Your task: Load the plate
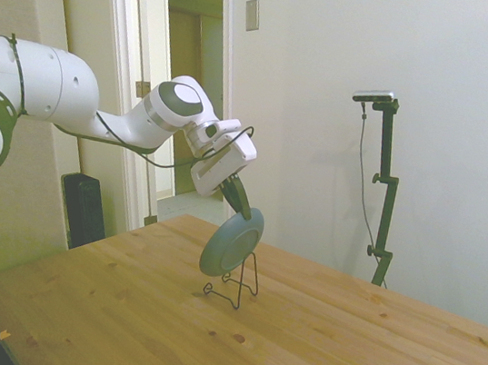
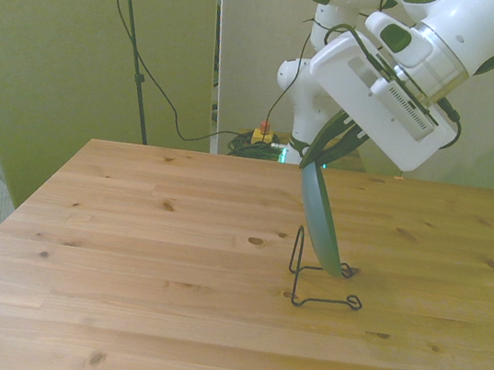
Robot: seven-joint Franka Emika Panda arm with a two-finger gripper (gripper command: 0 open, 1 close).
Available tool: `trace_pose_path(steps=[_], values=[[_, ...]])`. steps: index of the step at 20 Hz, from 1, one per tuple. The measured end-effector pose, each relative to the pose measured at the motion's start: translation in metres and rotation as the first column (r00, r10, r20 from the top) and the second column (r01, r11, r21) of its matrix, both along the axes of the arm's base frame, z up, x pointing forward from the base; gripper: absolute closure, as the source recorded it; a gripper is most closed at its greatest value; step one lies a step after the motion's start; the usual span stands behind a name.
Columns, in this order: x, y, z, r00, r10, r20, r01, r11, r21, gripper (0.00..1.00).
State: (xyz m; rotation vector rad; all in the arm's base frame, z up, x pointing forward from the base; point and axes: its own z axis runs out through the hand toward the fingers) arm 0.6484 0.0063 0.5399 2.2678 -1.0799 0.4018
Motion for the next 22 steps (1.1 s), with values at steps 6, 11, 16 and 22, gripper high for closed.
trace_pose_path(steps=[6, 11, 16, 22], values=[[-0.001, 0.015, -0.023, 0.999, 0.027, -0.027, -0.028, 0.999, -0.017, 1.00], [0.001, 0.019, -0.035, 0.999, 0.029, -0.039, -0.030, 0.999, -0.018, 1.00], [0.012, 0.019, -0.040, 0.999, 0.021, -0.038, -0.022, 1.000, -0.020, 1.00], [0.020, 0.017, -0.049, 0.999, 0.012, -0.046, -0.013, 1.000, -0.023, 0.00]])
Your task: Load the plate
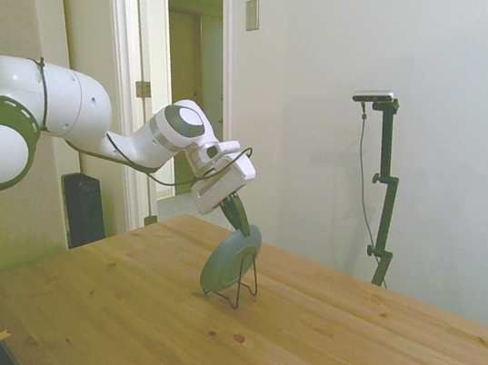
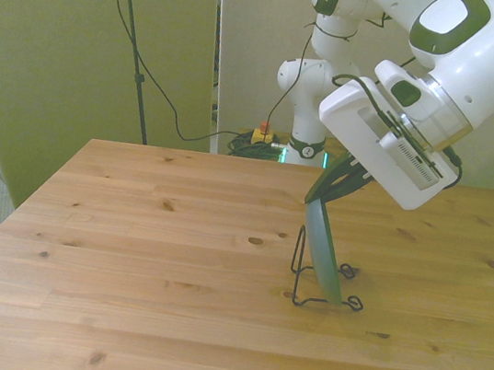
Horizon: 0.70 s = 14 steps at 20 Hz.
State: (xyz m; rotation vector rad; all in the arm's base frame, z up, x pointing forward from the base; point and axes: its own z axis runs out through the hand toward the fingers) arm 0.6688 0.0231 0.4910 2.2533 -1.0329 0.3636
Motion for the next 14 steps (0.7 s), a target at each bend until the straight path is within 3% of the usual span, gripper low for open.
trace_pose_path(steps=[14], values=[[-0.0012, -0.0042, 0.0047, 1.000, -0.006, 0.003, 0.006, 1.000, 0.000, 0.00]])
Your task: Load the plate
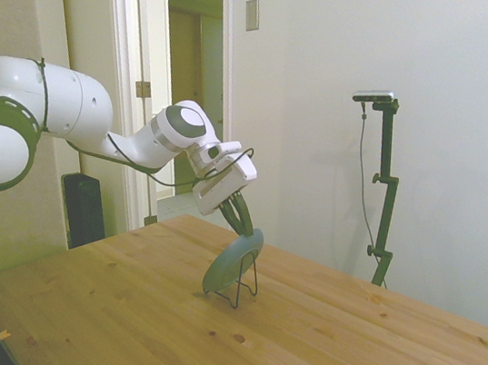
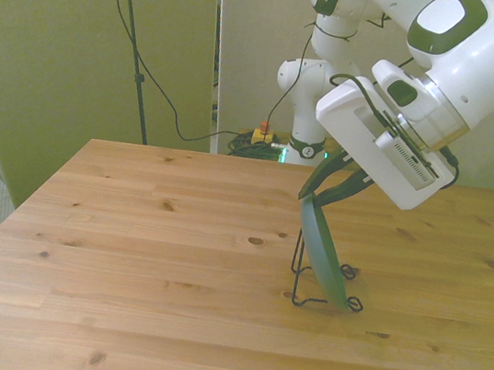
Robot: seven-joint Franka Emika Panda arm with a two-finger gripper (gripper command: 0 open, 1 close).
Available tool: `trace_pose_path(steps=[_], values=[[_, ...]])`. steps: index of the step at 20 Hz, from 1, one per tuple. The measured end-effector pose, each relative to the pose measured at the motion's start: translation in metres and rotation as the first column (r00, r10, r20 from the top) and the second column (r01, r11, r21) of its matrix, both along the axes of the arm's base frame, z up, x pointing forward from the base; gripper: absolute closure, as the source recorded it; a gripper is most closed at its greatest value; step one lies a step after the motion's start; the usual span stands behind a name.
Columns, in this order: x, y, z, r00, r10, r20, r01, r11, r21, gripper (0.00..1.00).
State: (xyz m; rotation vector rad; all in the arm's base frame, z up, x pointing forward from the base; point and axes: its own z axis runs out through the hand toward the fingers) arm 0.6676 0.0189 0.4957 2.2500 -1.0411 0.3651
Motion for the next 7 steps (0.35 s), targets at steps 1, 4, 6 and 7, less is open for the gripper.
trace_pose_path(steps=[1, 4, 6, 7], values=[[-0.001, 0.000, 0.003, 1.000, 0.002, 0.002, -0.002, 1.000, 0.006, 0.00], [-0.009, 0.002, 0.021, 1.000, 0.005, 0.004, -0.005, 0.999, 0.047, 0.00], [-0.019, 0.005, 0.043, 1.000, 0.006, 0.008, -0.007, 0.994, 0.110, 0.00], [-0.026, 0.007, 0.057, 1.000, 0.003, 0.012, -0.005, 0.987, 0.159, 0.00]])
